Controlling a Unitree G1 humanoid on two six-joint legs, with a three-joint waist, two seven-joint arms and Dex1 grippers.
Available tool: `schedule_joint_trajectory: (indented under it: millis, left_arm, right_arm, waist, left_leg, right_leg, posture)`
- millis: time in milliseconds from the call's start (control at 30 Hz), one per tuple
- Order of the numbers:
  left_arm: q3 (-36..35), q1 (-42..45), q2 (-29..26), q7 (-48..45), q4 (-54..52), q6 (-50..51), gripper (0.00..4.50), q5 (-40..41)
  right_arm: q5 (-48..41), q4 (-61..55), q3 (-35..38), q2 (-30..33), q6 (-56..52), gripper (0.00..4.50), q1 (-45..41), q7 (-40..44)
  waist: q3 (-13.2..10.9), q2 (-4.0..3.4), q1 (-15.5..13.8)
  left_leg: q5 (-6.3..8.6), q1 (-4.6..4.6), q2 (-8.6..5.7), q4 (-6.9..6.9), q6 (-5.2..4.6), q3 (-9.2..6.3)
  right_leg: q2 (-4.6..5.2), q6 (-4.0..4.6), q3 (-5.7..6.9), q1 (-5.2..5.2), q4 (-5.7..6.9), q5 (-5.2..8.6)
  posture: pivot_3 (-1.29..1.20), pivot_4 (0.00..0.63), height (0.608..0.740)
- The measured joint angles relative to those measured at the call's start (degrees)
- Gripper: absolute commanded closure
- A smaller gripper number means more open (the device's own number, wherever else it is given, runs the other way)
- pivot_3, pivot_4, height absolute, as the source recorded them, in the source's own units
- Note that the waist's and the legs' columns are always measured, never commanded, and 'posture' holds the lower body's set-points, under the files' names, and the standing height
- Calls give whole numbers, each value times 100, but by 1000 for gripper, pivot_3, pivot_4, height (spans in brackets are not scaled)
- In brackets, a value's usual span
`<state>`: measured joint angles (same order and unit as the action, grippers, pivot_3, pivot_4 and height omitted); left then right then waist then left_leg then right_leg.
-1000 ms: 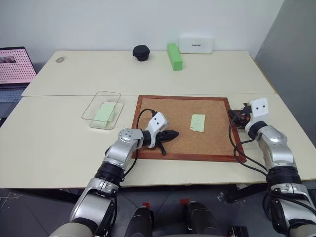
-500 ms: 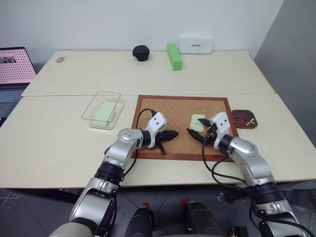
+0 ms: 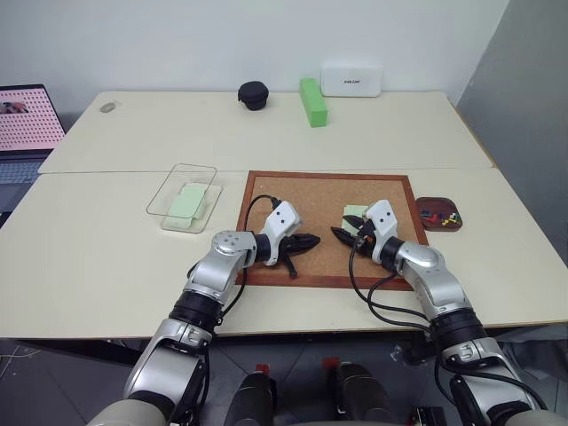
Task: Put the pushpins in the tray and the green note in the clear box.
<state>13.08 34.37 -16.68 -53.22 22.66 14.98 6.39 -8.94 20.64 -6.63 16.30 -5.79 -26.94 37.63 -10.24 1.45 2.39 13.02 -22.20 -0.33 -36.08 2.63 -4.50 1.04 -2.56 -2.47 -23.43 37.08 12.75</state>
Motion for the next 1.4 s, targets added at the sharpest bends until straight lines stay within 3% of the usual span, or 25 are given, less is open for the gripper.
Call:
schedule_joint_trajectory:
  millis: [233,600,867,1100,1333,1400]
  left_arm:
    - [0,14,5,0,15,2,4500,0]
    - [0,63,5,-4,75,1,4500,0]
    - [0,61,-2,1,61,9,4500,2]
    - [0,62,8,10,60,23,4500,5]
    - [-772,304,345,243,60,1290,3319,847]
    - [-926,408,373,256,-142,1688,2778,1122]
  right_arm:
    - [138,10,-29,-7,147,4439,1,8]
    - [123,-40,-15,5,102,4439,10,-11]
    - [-62,-1304,279,239,-321,4439,81,-50]
    - [-117,-1603,303,287,-527,4439,95,-64]
    - [99,-1611,280,535,-463,4500,100,-40]
    - [45,-1620,338,463,-496,4500,95,-117]
  waist:
    - [0,0,1]
    - [0,0,0]
    - [-2,-2,-1]
    - [-2,-2,-1]
    - [-5,1,-2]
    - [-5,1,3]
  left_leg:
    - [0,0,0,0,0,0]
    - [0,0,0,0,0,0]
    - [0,-7,0,0,0,-2]
    - [0,-6,-1,0,0,-1]
    - [0,-14,0,0,0,-5]
    - [0,-14,0,1,0,-5]
  right_leg:
    - [0,0,0,0,0,0]
    - [0,0,0,0,0,0]
    - [0,0,1,-5,-1,0]
    - [0,0,0,-5,-2,0]
    - [0,0,7,-8,-3,0]
    - [0,0,6,-8,-3,1]
  posture:
    - [0,150,740]
    - [0,150,740]
    - [0,150,740]
    - [0,150,740]
    - [0,150,740]
    - [0,150,740]
